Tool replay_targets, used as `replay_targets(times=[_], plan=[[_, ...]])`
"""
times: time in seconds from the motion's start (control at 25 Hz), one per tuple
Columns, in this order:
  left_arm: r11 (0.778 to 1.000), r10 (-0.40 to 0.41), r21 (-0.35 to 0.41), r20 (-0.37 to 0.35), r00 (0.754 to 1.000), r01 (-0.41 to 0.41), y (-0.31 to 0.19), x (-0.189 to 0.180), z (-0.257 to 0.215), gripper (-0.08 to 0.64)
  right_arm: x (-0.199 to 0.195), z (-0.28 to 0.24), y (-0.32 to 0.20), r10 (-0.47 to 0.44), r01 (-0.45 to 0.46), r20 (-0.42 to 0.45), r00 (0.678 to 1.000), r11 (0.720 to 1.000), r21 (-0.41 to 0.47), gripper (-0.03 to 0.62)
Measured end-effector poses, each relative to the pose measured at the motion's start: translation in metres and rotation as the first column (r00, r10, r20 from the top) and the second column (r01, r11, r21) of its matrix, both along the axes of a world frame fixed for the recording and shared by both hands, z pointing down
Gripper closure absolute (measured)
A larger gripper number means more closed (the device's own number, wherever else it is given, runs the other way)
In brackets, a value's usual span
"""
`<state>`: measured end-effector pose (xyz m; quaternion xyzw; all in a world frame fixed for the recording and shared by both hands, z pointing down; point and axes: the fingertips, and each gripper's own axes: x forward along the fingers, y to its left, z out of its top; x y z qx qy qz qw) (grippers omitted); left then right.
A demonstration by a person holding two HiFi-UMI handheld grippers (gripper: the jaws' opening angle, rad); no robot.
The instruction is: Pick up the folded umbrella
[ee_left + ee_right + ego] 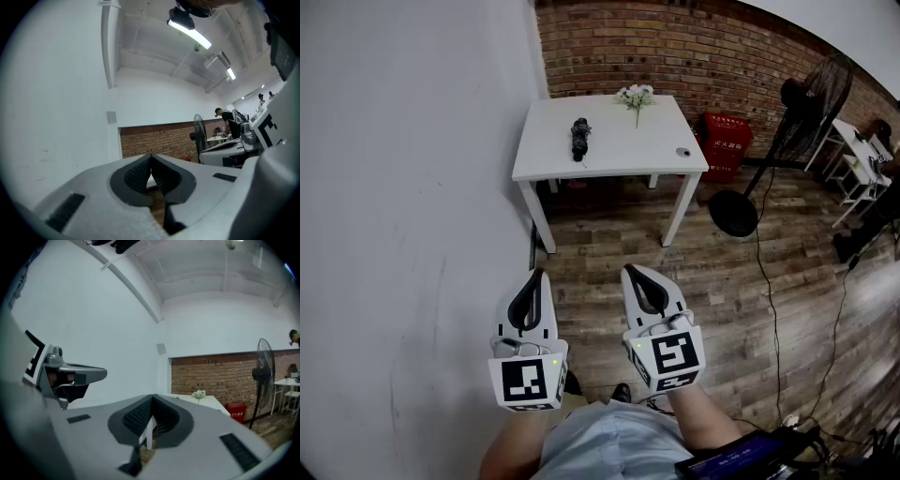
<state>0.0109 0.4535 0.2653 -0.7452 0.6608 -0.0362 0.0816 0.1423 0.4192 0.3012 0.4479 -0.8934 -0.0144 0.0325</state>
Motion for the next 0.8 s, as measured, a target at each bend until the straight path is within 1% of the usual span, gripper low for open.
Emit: replay_targets(times=[0.36, 0.48, 0.52, 0.56, 0.6, 0.64, 0.68, 0.8], plan=[[1.000, 0.007, 0.008, 0.006, 1.000, -0.007, 0.002, 0.012, -0.004, 0.554, 0.011, -0.004, 0.002, 0.012, -0.012, 0.015, 1.000, 1.000, 0.017, 0.588], [1.000, 0.010, 0.002, 0.005, 1.000, -0.010, 0.001, 0.014, -0.003, 0.554, 0.015, -0.008, 0.001, 0.024, -0.025, 0.039, 0.999, 0.999, 0.030, 0.587], [1.000, 0.009, -0.001, 0.004, 1.000, -0.009, 0.001, 0.014, -0.002, 0.554, 0.016, -0.009, 0.001, 0.019, -0.021, 0.049, 0.999, 0.999, 0.031, 0.565], [1.000, 0.008, -0.003, 0.005, 1.000, -0.008, 0.001, 0.015, -0.002, 0.554, 0.016, -0.010, 0.000, 0.009, -0.010, 0.055, 0.998, 1.000, 0.026, 0.392], [1.000, 0.006, -0.004, 0.007, 1.000, -0.006, 0.002, 0.017, -0.002, 0.554, 0.017, -0.009, 0.000, 0.001, -0.002, 0.059, 0.998, 1.000, 0.019, 0.319], [1.000, 0.004, -0.004, 0.010, 1.000, -0.004, 0.003, 0.020, -0.003, 0.554, 0.020, -0.009, -0.001, -0.001, 0.000, 0.059, 0.998, 1.000, 0.014, 0.291], [1.000, 0.001, -0.003, 0.011, 1.000, -0.001, 0.004, 0.023, -0.003, 0.554, 0.023, -0.009, -0.001, 0.000, -0.001, 0.056, 0.998, 1.000, 0.014, 0.279], [1.000, -0.007, -0.007, 0.009, 1.000, 0.007, 0.007, 0.029, 0.000, 0.554, 0.032, -0.008, -0.001, 0.001, -0.002, 0.054, 0.999, 1.000, 0.018, 0.275]])
